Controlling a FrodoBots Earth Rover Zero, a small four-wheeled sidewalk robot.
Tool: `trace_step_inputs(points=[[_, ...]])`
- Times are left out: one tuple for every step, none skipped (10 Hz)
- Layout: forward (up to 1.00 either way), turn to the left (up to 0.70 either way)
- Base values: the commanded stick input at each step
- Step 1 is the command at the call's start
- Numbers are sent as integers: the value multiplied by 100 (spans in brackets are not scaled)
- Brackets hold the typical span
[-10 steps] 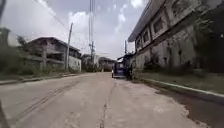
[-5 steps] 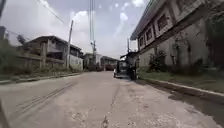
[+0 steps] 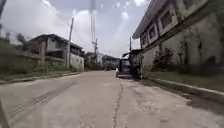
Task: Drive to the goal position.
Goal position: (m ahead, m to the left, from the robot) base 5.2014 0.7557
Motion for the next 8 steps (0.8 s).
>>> trace_step_inputs(points=[[100, 0], [100, 0], [100, -2], [100, -1], [100, 0], [100, 0], [100, 0], [100, 0]])
